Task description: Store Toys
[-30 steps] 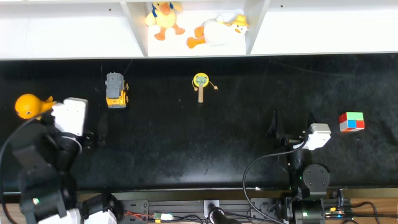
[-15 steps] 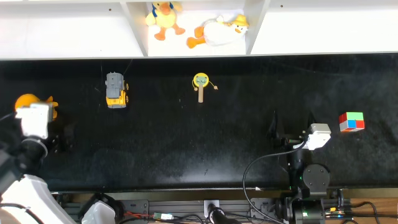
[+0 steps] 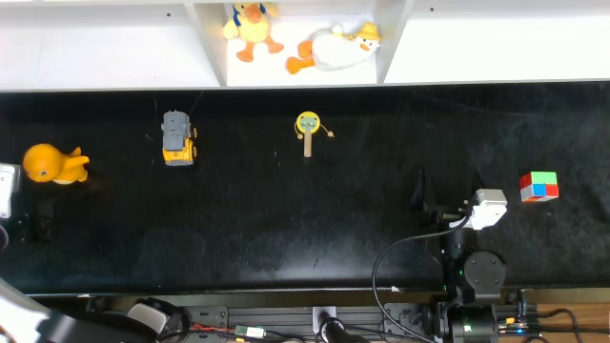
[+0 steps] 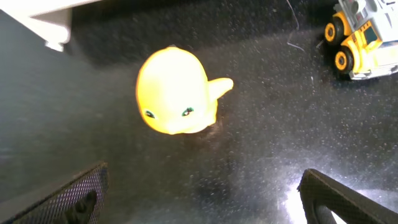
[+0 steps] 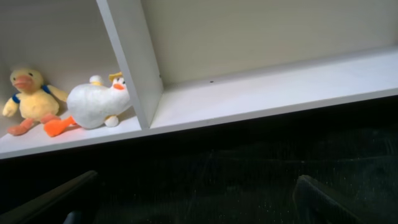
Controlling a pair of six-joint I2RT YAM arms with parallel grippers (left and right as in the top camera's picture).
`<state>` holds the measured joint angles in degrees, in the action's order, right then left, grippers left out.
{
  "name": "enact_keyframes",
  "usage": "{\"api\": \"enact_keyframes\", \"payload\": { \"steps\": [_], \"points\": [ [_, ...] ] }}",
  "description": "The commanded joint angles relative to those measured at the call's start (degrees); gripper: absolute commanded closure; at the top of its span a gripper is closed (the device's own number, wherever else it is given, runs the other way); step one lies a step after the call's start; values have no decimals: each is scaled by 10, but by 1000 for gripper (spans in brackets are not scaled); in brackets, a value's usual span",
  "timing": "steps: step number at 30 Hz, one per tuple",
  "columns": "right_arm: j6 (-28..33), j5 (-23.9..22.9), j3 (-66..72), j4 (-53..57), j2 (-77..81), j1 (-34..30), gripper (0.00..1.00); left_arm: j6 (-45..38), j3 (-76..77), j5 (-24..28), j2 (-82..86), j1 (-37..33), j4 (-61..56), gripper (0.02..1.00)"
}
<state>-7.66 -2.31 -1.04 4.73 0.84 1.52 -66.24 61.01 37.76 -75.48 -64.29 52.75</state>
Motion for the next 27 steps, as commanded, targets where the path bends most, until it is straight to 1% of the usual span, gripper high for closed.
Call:
{"api": "enact_keyframes", "payload": {
  "steps": [1, 4, 7, 11, 22, 25, 27],
  "points": [
    [2, 4, 8, -3, -6, -2, 5, -28, 10, 64, -61, 1, -17, 23],
    [2, 4, 8, -3, -6, -2, 5, -28, 10, 90, -84, 7, -32, 20],
    [2, 4, 8, -3, -6, -2, 5, -27, 10, 139, -96, 14, -26, 23],
    [2, 4, 8, -3, -6, -2, 5, -27, 10, 148, -96, 20, 0, 20],
    [2, 4, 8, -3, -6, -2, 5, -23, 14, 144, -96, 13, -12, 20],
    [2, 4, 8, -3, -6, -2, 5, 29, 31, 103, -96, 13, -19, 23],
    [2, 4, 8, -3, -6, -2, 5, 52, 42, 88, -96, 13, -23, 20]
  ]
}}
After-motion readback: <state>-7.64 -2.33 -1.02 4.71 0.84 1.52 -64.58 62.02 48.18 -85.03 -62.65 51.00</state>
